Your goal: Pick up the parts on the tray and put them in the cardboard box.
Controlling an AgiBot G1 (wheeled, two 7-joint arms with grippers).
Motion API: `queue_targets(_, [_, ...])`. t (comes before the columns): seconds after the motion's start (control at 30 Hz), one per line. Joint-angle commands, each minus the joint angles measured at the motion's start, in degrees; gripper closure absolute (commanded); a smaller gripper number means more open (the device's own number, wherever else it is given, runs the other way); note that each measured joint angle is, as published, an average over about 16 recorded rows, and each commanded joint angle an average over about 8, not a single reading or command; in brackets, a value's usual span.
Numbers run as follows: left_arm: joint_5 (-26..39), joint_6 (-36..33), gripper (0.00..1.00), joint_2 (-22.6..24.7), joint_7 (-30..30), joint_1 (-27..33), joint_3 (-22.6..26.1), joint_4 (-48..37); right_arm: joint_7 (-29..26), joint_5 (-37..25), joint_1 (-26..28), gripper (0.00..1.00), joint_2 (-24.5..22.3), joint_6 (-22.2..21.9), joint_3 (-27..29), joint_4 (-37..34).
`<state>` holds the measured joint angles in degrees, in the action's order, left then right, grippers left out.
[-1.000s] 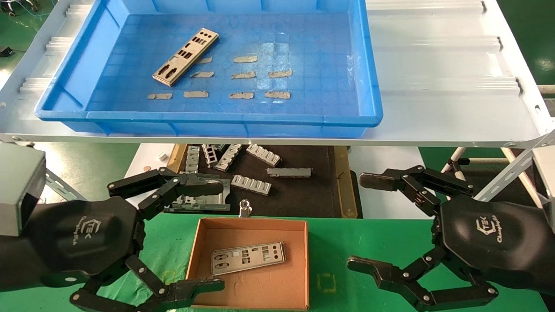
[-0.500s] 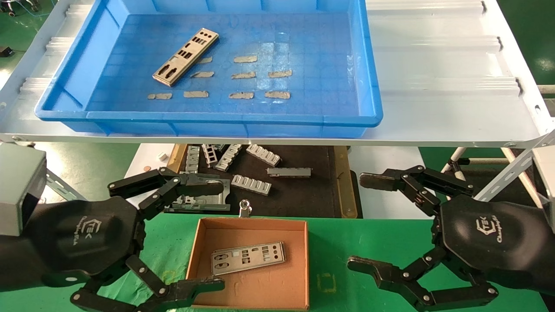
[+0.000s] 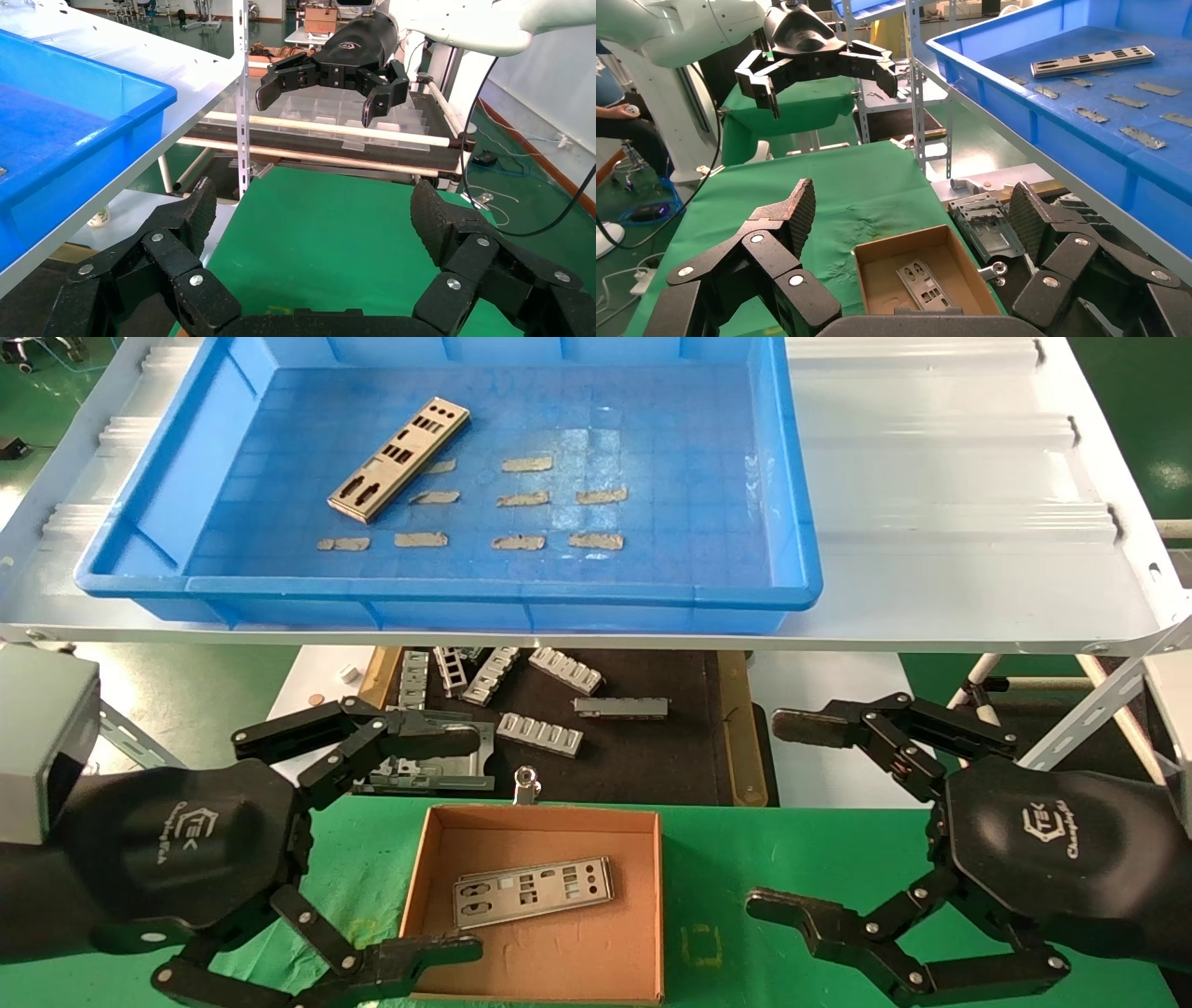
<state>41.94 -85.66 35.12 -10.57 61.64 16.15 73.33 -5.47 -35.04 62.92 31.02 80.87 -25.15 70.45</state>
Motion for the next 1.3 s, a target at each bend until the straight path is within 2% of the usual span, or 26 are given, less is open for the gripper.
queue_targets(0.03, [0.0,0.0,0.0,0.0,0.0,0.0,0.0,0.0,0.0,0.0,0.0,0.0,0.0,0.0,0.0,0.0])
queue_targets(1.3, [0.0,0.0,0.0,0.0,0.0,0.0,0.0,0.0,0.0,0.0,0.0,0.0,0.0,0.0,0.0,0.0])
